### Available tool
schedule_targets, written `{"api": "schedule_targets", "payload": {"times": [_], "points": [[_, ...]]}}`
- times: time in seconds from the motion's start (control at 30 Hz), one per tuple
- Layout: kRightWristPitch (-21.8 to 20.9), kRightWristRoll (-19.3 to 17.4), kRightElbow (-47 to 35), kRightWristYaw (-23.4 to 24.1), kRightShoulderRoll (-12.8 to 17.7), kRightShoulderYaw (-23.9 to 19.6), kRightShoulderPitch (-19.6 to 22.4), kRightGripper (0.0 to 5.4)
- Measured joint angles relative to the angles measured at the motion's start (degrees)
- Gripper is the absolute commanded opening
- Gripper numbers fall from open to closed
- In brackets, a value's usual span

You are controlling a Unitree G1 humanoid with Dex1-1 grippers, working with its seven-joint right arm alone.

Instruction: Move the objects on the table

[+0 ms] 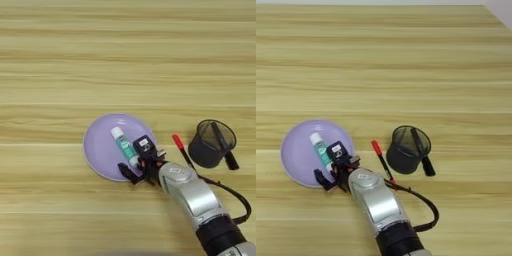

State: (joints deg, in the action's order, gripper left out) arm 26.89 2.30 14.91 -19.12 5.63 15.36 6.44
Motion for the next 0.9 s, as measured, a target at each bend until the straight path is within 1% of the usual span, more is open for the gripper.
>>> {"api": "schedule_targets", "payload": {"times": [0.13, 0.63, 0.77, 0.9], "points": [[-0.08, 0.4, 0.77, 0.0, -0.37, 0.04, 0.12, 5.37], [-1.14, 0.89, 2.23, 0.06, -0.58, -0.06, 0.66, 5.37], [-1.01, 1.96, 2.45, 0.26, -0.07, -0.02, 0.93, 5.37], [-0.82, 2.07, 2.04, 0.1, 0.66, -0.12, 0.81, 5.37]]}}
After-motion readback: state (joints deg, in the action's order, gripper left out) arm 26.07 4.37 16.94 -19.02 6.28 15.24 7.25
